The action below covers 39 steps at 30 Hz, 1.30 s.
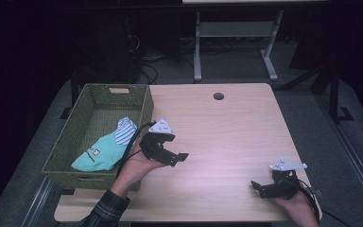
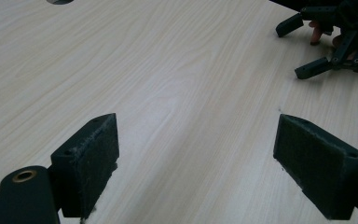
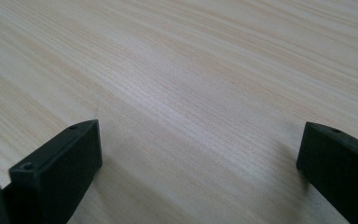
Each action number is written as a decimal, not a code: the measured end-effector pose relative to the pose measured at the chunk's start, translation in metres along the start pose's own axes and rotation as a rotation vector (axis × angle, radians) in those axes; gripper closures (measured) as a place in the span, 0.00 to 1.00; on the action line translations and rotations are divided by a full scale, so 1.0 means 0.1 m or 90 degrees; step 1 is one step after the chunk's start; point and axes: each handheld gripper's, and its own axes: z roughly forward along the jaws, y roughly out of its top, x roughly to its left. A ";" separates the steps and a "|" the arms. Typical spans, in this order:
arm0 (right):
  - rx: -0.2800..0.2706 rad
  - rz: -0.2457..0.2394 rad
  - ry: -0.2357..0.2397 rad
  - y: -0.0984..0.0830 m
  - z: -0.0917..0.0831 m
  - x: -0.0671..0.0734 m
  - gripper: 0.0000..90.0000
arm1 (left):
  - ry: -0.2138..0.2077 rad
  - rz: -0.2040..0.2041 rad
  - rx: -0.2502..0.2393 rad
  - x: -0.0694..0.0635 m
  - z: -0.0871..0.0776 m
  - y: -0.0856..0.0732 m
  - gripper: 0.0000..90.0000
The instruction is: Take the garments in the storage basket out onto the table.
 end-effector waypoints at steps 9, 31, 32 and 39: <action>-0.001 0.001 -0.003 0.00 0.00 0.00 0.00 | 0.004 0.020 0.000 0.01 -0.04 0.04 0.15; -0.003 0.006 -0.001 0.00 0.00 -0.01 0.00 | 0.027 0.012 -0.009 0.23 -0.27 -0.03 0.15; -0.003 0.006 -0.001 0.00 0.00 -0.01 0.00 | 0.028 0.006 -0.012 0.23 -0.28 -0.04 0.15; -0.003 0.005 -0.002 0.00 0.00 -0.01 0.00 | 0.035 0.001 -0.014 0.28 -0.36 -0.06 0.15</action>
